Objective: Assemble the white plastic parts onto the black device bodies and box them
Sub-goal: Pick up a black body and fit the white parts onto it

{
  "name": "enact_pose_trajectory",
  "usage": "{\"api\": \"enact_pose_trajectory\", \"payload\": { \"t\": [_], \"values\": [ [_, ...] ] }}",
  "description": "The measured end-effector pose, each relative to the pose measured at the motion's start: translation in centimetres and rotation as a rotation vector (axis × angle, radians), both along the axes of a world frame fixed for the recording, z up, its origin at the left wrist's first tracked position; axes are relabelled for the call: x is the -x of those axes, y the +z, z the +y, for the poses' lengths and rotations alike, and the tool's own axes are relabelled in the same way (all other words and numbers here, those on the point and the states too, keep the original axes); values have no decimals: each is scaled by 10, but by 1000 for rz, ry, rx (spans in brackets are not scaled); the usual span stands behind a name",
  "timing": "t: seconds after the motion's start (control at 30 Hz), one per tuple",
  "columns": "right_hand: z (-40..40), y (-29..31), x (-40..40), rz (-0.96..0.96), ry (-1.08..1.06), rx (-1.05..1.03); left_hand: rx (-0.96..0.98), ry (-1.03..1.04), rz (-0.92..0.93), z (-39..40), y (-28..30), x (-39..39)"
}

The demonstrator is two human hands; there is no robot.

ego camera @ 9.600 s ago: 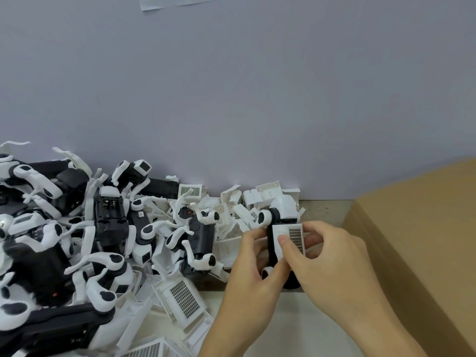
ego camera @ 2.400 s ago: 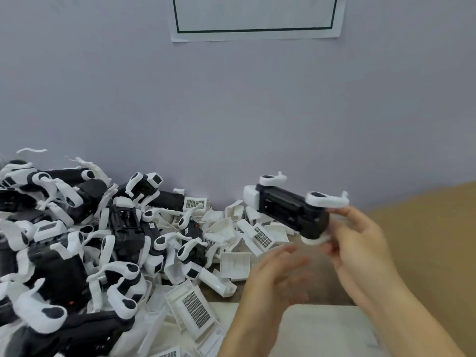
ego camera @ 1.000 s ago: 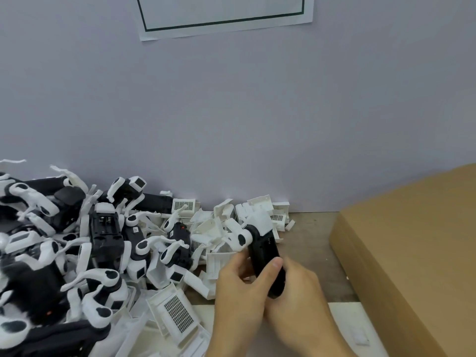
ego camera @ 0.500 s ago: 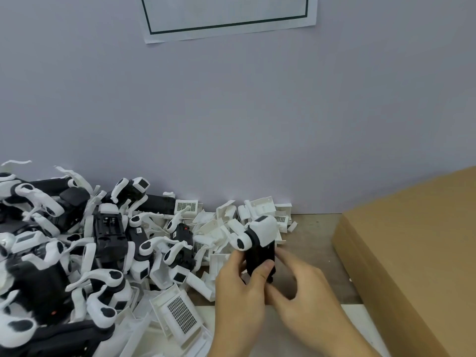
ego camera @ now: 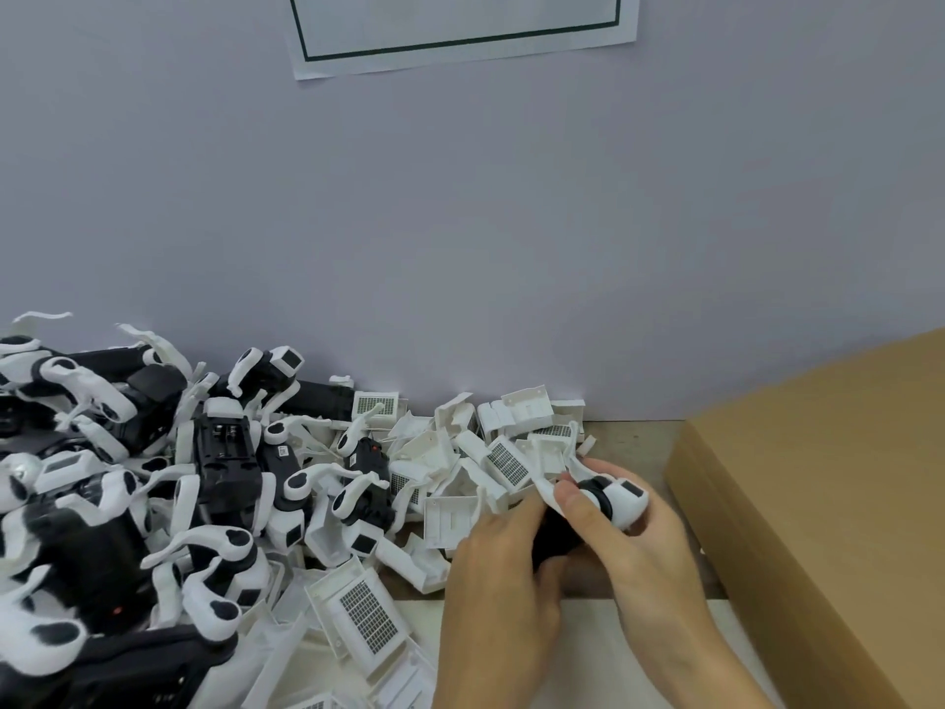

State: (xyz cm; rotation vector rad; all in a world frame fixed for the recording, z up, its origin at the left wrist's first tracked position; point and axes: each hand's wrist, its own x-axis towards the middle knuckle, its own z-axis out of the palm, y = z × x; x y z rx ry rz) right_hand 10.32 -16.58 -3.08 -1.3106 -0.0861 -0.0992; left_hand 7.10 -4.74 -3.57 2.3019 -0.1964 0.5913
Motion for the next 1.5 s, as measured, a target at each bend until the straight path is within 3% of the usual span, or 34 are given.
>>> {"api": "enact_pose_trajectory", "payload": {
  "t": [0.3,0.57,0.7,0.77,0.83,0.87,0.93,1.07,1.27,1.5],
  "values": [
    [-5,4,0,-71,-176,87,23,-68,-14,-5,13,4],
    [4,7,4,-90,-65,126,152,31,3,-2,0,-1],
    [4,1,5,-64,31,110,557,158,-25,-2,8,-6],
    [0,-3,3,-28,22,101,922,192,86,0,12,-5],
    [-1,-5,1,-1,8,135,1363,40,244,2,16,-5],
    [0,-6,-1,17,-10,157,1484,-40,278,4,18,-5],
    [1,-6,-3,62,-35,190,1472,-69,288,3,21,-4],
    [2,-4,-4,125,-14,152,1259,171,279,-2,15,-10],
    [4,-4,-2,226,203,146,1465,28,217,2,20,-9],
    [4,-1,5,111,472,142,1444,8,182,3,20,-8]
  ]
}}
